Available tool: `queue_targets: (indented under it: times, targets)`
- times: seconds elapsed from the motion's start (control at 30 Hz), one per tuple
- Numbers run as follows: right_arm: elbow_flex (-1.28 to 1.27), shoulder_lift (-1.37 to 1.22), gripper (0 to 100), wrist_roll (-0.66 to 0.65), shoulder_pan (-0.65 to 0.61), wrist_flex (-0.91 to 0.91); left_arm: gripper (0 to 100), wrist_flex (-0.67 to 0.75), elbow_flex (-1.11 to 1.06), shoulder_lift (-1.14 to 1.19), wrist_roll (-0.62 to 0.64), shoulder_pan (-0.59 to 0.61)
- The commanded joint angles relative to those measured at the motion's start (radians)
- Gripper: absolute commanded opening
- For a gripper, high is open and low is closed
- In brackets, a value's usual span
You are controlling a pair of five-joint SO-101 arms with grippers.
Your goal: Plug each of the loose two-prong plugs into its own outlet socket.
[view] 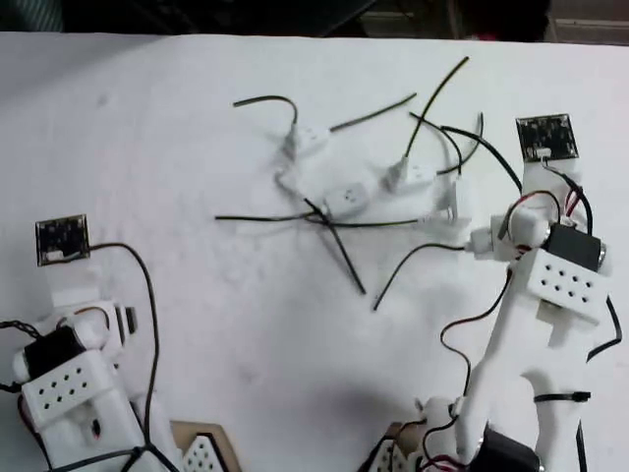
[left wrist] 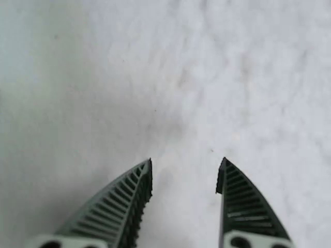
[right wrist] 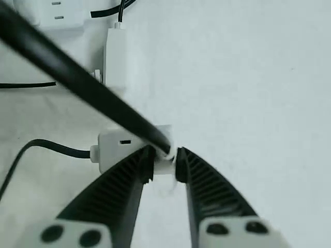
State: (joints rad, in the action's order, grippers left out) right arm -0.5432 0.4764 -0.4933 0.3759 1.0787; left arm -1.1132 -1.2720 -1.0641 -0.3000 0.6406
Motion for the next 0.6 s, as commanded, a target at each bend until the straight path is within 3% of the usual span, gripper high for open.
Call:
queue_targets:
  times: [0.0, 0.23, 0.57]
  targets:
    - [0.025, 0.050, 21.1, 0.028, -0.002, 0.010, 22, 0.017, 0.005, -0.018, -0.008, 0.002]
    - [0.137, 0.209, 19.1, 0.126, -0.197, 0.171, 22, 0.017, 0.005, -0.018, -0.008, 0.002]
    - [0.064, 0.203, 16.1, 0.319, -0.723, 0.286, 22, 0.017, 0.005, -0.018, -0.008, 0.001]
